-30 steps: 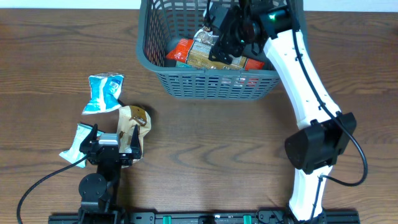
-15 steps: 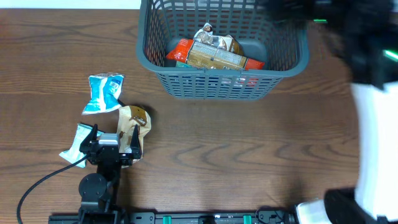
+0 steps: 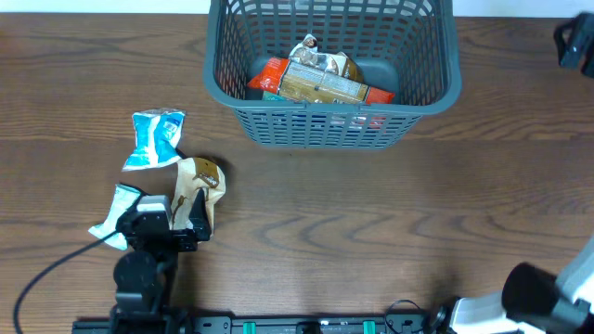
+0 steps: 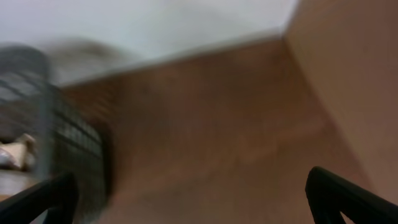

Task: Pack container
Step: 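Move the left gripper toward the teal wrapper and brown paper bag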

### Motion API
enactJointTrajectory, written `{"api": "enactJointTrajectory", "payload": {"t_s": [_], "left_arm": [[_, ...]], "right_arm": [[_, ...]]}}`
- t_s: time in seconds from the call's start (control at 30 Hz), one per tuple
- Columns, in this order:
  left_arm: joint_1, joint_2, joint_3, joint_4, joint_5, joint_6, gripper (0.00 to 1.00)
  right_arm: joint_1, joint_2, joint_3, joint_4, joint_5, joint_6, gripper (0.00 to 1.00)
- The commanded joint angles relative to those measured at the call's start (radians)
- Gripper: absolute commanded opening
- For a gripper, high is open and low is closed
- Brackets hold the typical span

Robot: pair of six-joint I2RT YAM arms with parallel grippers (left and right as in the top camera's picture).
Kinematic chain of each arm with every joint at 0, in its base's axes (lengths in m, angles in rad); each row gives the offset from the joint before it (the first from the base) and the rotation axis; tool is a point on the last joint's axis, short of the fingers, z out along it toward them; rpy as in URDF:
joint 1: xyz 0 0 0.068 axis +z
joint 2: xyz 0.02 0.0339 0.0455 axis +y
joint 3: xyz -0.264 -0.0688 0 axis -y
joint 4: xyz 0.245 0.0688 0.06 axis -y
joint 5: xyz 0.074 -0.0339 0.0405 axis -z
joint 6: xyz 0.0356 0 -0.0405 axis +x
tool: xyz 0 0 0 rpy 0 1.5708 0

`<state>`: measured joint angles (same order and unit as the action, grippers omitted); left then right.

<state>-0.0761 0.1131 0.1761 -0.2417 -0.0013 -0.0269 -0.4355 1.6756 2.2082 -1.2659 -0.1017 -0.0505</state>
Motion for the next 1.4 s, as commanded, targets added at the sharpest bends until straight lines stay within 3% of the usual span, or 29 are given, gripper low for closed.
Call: {"api": "enactJointTrajectory", "payload": {"t_s": [0.0, 0.23, 0.5, 0.77, 1.17, 1.37], "left_arm": [[-0.006, 0.111, 0.174, -0.057, -0.012, -0.023, 0.99], [-0.006, 0.444, 0.549, -0.265, -0.037, -0.021, 0.99], [-0.006, 0.783, 0.988, -0.764, -0.037, -0.024, 0.98], [-0.006, 0.99, 1.213, -1.125, -0.002, -0.058, 0.99], [-0.006, 1.054, 1.232, -1.154, 0.043, -0.056, 0.99], [-0.006, 1.054, 1.231, -1.141, 0.042, 0.043, 0.99]], "right_arm": [[-0.042, 0.073, -0.022, -0.052, 0.008, 0.05, 0.99], [-0.052, 0.192, -0.132, -0.064, -0.005, 0.053, 0.99], [-0.052, 0.221, -0.419, 0.065, -0.083, 0.058, 0.99], [-0.037, 0.221, -0.663, 0.147, -0.083, 0.058, 0.99], [-0.026, 0.219, -0.752, 0.211, -0.082, 0.022, 0.99], [-0.026, 0.219, -0.752, 0.211, -0.042, 0.008, 0.99]]}}
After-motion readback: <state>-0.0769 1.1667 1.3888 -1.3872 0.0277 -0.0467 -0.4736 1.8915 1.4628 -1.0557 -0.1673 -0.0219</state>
